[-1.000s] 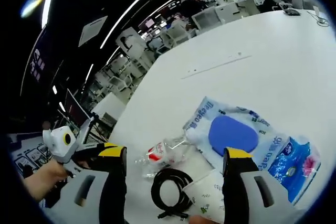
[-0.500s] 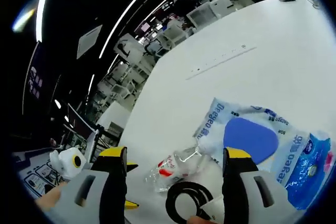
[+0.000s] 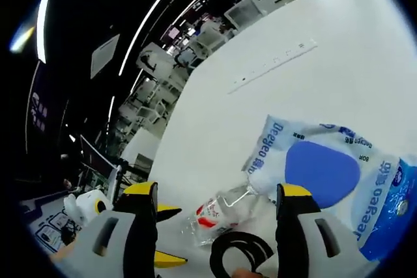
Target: Arrange the tabletop items into an orderly group along one side of the table until the central work area is clear of visible clutter.
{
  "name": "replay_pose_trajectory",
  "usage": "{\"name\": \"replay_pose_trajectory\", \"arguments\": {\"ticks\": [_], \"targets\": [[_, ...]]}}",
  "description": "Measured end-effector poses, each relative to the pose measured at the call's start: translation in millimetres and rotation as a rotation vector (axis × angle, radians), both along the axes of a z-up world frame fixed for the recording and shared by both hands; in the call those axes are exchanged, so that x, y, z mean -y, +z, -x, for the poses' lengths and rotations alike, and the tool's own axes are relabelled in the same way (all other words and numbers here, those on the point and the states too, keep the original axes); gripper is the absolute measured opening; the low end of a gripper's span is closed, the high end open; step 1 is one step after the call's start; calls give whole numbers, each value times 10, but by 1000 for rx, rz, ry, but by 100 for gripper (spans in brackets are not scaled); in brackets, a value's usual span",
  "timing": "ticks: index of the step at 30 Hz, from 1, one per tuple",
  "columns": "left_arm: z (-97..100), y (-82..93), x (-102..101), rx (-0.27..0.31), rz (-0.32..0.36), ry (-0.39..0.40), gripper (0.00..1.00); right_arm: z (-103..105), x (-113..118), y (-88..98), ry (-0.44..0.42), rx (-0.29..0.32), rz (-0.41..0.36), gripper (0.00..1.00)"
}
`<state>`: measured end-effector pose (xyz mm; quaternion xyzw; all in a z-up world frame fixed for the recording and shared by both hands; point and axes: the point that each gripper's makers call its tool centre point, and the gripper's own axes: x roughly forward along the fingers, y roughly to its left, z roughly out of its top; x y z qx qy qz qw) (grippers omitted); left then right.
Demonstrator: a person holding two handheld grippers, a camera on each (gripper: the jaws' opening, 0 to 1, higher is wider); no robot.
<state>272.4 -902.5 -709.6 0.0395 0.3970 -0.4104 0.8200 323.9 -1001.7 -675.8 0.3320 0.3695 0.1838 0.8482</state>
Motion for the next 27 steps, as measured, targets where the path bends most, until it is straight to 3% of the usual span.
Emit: {"name": "replay_pose_trajectory", "arguments": {"ticks": [13,27], "targets": [[-66,-178,87,-41,8,6,61,11,-68,-119,-5,-34,21,72],[-119,-249,97,-58,8,10,59,-97,-129,-255,-31,-66,-16,72]]}}
